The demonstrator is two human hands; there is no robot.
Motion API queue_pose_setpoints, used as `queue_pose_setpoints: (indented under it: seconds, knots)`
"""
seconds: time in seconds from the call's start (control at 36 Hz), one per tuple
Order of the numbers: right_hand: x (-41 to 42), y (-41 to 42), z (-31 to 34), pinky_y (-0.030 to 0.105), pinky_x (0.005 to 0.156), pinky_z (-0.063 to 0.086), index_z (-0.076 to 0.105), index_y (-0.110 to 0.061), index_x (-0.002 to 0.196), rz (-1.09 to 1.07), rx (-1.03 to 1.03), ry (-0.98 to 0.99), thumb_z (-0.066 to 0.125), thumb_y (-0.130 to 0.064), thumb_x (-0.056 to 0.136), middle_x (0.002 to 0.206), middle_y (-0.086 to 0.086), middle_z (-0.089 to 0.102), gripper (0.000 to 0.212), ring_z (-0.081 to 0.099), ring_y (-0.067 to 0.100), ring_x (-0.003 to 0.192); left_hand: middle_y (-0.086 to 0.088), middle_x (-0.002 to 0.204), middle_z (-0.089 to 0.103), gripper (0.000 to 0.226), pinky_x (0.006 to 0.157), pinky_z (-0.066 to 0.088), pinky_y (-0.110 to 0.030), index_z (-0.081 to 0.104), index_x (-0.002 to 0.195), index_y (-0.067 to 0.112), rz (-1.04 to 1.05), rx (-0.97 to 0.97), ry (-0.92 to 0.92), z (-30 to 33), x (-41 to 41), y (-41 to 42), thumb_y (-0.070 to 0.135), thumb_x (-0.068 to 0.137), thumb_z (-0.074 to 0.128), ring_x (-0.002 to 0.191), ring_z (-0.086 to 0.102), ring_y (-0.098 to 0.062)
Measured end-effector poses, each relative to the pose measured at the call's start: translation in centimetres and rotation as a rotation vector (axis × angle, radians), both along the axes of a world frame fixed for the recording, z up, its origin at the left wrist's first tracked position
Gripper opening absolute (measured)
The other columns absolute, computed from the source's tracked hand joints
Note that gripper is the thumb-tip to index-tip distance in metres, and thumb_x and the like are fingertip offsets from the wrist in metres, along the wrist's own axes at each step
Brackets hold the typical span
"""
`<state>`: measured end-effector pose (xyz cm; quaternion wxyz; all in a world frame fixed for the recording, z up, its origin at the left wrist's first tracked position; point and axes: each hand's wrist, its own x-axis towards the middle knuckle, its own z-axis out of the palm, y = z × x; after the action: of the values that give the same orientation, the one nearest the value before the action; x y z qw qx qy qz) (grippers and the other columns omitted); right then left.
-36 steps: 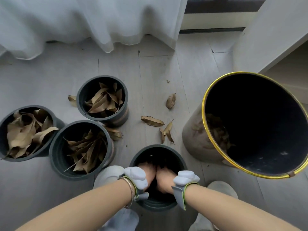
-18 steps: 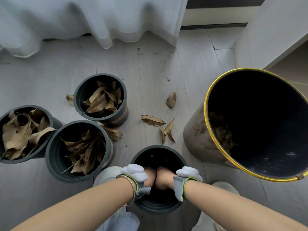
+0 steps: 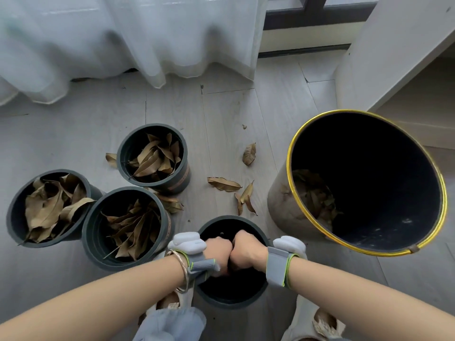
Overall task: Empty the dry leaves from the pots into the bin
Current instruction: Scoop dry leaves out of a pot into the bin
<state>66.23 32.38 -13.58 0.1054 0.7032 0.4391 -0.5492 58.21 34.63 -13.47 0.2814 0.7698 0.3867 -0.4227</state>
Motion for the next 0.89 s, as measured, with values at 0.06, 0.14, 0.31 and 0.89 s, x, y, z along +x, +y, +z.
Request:
queue_pose_setpoints:
  seconds: [0.06, 0.14, 0.31, 0.89]
  knots:
    - [0.8, 0.4, 1.4, 0.022, 0.046, 0.036, 0.062, 0.000, 0.078, -0.046, 0.024, 0.006, 0.066, -0.009, 0.080, 0.071, 0.007, 0.054, 0.010, 0.056, 0.020, 0.079, -0.012, 0.124, 0.061, 0.039, 0.088, 0.047, -0.032, 0.057, 0.121, 0.004, 0.013, 0.039, -0.020, 2.0, 0.2, 0.7, 0.022, 0.087, 0.063, 0.114, 0.059, -0.027]
    - [2.1, 0.9, 3.9, 0.019, 0.049, 0.040, 0.071, 0.001, 0.102, -0.150, 0.089, 0.074, 0.070, -0.012, 0.078, 0.083, 0.009, 0.064, 0.028, 0.055, 0.016, 0.075, -0.013, 0.123, 0.059, 0.045, 0.088, 0.047, -0.033, 0.054, 0.120, 0.006, 0.029, 0.070, -0.124, 5.3, 0.3, 1.8, 0.030, 0.084, 0.065, 0.113, 0.058, -0.029]
    - [5.6, 1.3, 10.2, 0.022, 0.064, 0.053, 0.074, -0.003, 0.098, -0.234, 0.279, 0.128, 0.072, -0.008, 0.077, 0.082, 0.010, 0.069, 0.022, 0.066, 0.016, 0.075, -0.013, 0.118, 0.060, 0.040, 0.079, 0.043, -0.031, 0.052, 0.114, 0.006, -0.001, 0.161, -0.286, 12.1, 2.2, 3.2, 0.033, 0.086, 0.062, 0.107, 0.058, -0.030]
    - [20.0, -0.8, 11.0, 0.030, 0.079, 0.054, 0.071, 0.003, 0.100, -0.518, 0.283, -0.013, 0.072, 0.000, 0.074, 0.081, 0.017, 0.067, 0.026, 0.062, 0.019, 0.072, -0.010, 0.101, 0.068, 0.036, 0.062, 0.042, -0.025, 0.065, 0.105, 0.007, -0.108, 0.214, -0.417, 8.6, 18.4, 3.8, 0.032, 0.080, 0.071, 0.077, 0.060, -0.022]
